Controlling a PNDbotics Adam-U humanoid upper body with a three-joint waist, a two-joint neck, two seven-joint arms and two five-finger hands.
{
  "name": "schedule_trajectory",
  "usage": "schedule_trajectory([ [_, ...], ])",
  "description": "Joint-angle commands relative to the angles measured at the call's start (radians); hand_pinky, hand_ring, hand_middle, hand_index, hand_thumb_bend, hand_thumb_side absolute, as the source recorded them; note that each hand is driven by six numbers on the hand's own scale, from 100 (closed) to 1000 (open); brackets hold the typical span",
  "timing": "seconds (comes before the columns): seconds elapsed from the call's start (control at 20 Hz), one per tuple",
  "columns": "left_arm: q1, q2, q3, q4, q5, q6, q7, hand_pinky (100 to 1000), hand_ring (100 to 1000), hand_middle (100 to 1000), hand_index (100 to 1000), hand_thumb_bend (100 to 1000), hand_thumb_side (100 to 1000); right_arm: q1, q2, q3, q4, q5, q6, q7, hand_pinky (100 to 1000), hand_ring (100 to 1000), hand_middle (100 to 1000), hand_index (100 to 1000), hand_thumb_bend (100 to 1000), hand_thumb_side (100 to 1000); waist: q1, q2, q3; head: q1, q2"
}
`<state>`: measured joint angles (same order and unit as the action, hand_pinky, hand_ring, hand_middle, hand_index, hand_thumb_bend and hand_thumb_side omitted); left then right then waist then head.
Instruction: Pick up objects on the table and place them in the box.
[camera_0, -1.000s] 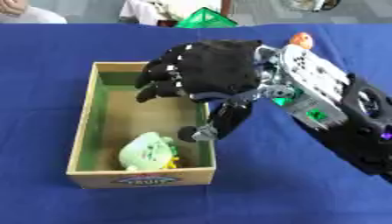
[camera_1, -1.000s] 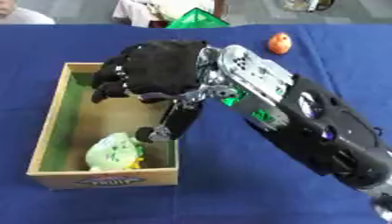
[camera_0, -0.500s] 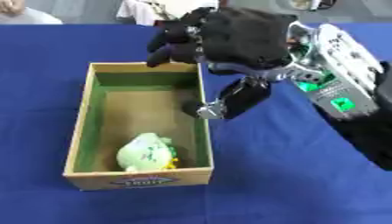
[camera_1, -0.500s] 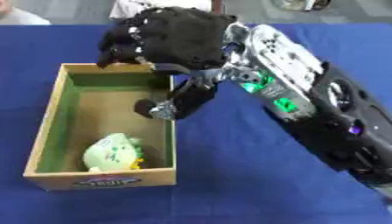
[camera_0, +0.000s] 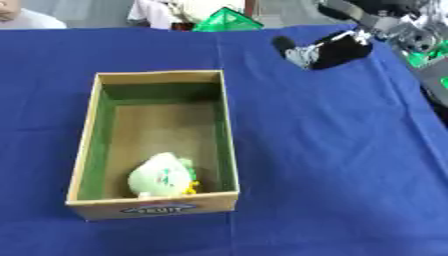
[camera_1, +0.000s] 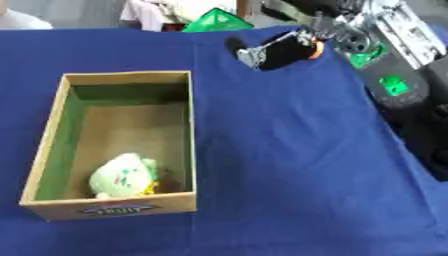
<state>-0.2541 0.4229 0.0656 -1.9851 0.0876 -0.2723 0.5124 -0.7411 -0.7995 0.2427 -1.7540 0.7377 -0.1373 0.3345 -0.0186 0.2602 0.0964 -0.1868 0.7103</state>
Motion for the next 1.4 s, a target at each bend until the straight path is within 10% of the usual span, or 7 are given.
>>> schedule_trajectory([
  [0.05,-0.004,0.027,0.012,-0.015,-0.004,-0.002,0.007,751,837,723,760,263,783,-0.009,-0.045,-0.05,0.07,0.028,0.019,-0.031,810,867,843,913,195,410,0.004,-0.011,-0.002,0.004,-0.006],
  [0.55,-0.008,0.025,0.014,-0.015,-0.007,-0.002,0.011,750,841,723,759,255,790,-0.013,-0.049,-0.114,0.28,0.055,0.025,-0.053,824,871,868,934,189,441,0.017,0.01,-0.002,0.069,-0.008],
  [1.4,-0.011,0.021,0.011,-0.015,-0.003,0.003,0.007,750,843,724,758,248,795,-0.154,0.035,-0.129,0.636,0.221,-0.031,-0.046,829,888,862,934,240,315,0.026,0.014,-0.003,0.035,-0.026],
])
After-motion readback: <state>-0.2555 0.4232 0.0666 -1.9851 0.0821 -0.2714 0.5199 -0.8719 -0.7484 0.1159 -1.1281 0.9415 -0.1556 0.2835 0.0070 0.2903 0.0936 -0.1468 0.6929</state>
